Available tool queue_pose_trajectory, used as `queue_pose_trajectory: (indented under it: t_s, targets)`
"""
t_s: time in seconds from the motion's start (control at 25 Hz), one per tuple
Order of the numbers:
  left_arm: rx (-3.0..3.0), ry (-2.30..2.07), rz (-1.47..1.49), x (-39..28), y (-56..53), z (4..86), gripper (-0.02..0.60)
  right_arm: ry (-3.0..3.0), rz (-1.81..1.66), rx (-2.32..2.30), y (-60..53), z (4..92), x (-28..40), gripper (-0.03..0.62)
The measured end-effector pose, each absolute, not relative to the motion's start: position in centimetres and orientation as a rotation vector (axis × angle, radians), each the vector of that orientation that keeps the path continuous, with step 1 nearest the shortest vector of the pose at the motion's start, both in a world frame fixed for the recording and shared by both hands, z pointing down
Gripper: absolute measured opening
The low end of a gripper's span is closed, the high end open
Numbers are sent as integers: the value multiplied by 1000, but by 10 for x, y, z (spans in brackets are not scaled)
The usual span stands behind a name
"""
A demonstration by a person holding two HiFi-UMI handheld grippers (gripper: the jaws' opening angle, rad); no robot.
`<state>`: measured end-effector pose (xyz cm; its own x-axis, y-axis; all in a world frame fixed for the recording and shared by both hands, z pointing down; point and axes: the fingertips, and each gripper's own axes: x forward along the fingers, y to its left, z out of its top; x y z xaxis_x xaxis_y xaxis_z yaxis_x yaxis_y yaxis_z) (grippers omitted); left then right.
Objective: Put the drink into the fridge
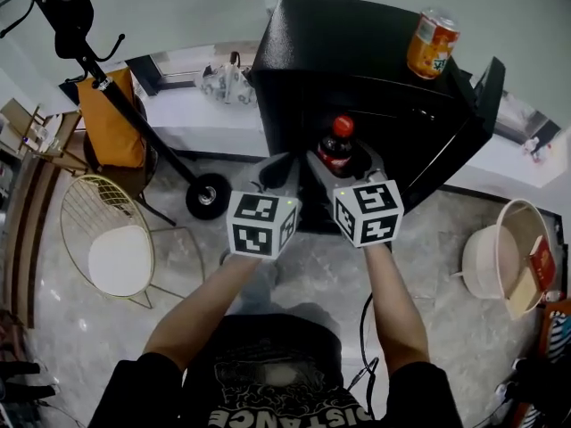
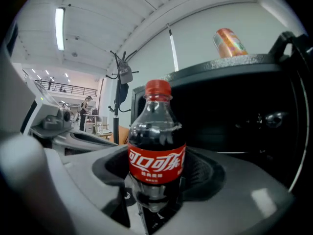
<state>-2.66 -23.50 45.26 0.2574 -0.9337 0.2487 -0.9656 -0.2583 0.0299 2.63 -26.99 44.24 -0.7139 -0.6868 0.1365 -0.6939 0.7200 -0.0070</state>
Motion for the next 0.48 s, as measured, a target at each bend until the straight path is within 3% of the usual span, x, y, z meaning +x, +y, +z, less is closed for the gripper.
queue_pose_trajectory:
  t_s: [0.48]
  targets:
    - [2349,-1793,304,-52,-253,513,6,-2778,98,1110,-327,548,-19,311]
